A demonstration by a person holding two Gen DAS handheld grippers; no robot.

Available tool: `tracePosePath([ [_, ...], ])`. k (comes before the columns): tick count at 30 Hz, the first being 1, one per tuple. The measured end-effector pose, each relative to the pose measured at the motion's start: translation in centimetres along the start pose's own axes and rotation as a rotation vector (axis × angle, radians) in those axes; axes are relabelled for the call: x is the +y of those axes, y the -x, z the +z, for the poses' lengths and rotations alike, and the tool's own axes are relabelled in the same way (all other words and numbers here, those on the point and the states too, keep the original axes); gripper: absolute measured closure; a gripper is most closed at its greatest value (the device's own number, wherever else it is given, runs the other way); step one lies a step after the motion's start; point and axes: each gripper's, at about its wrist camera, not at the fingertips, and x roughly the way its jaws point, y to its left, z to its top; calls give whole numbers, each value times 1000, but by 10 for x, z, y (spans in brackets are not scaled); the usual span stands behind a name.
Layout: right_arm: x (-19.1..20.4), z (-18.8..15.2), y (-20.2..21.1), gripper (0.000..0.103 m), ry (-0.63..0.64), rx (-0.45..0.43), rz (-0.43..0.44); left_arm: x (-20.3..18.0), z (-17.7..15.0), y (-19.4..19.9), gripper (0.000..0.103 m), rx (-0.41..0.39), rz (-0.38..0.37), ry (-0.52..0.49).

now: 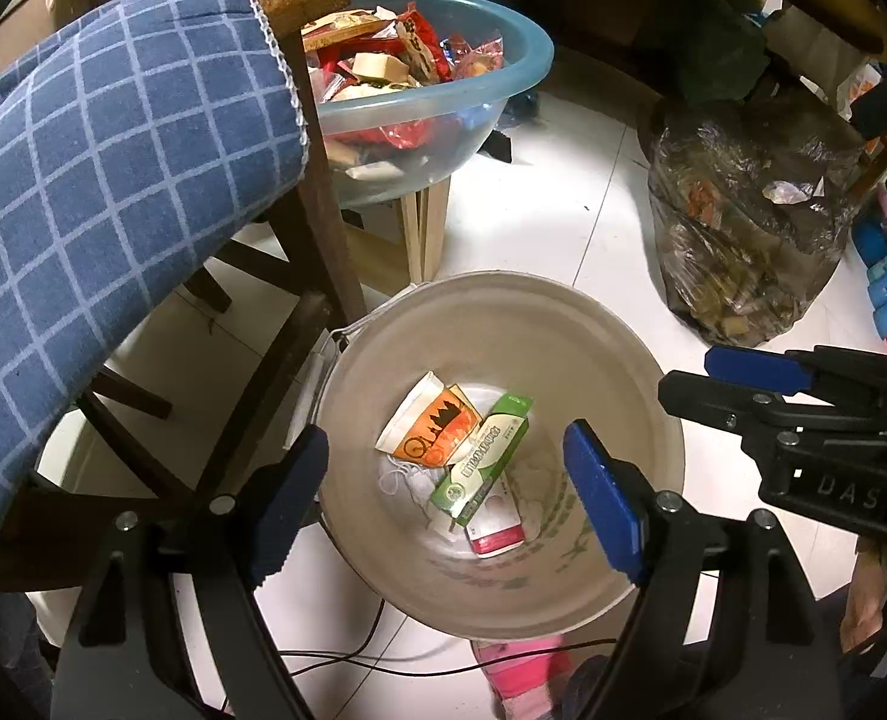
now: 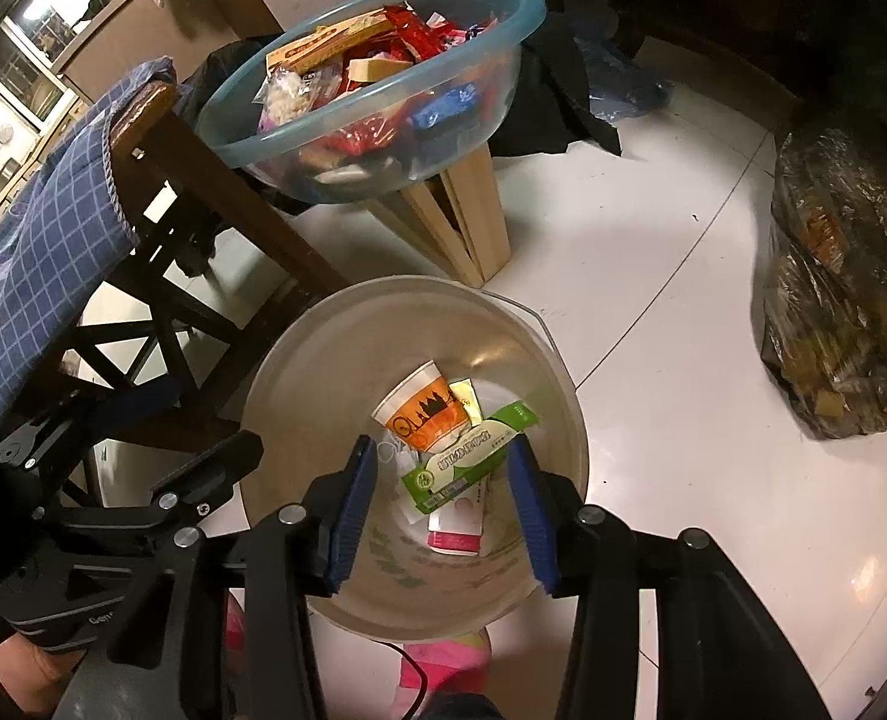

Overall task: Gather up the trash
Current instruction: 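Open both tools to drop the paper cup and towel into the bucket, then move both open tools back to the trash on the table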

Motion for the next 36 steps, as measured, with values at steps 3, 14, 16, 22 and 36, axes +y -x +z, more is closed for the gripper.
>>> tracePosePath([
  [3,1,0,2,57,-1,-5,0,0,0,1,26,-2,0,-6],
  [14,65,27,137,55,183,-479,8,52,-2,213,22,-467,115,-11],
  [16,109,39,173,47,287,-556,49,98,-13,284,6,-590,165,66],
  [22,249,58,211,25,549,-556,234,244,-72,399,6,-694,384,315],
  [36,516,59,144,24,970,-344,419,479,-152,316,6,-309,134,862],
])
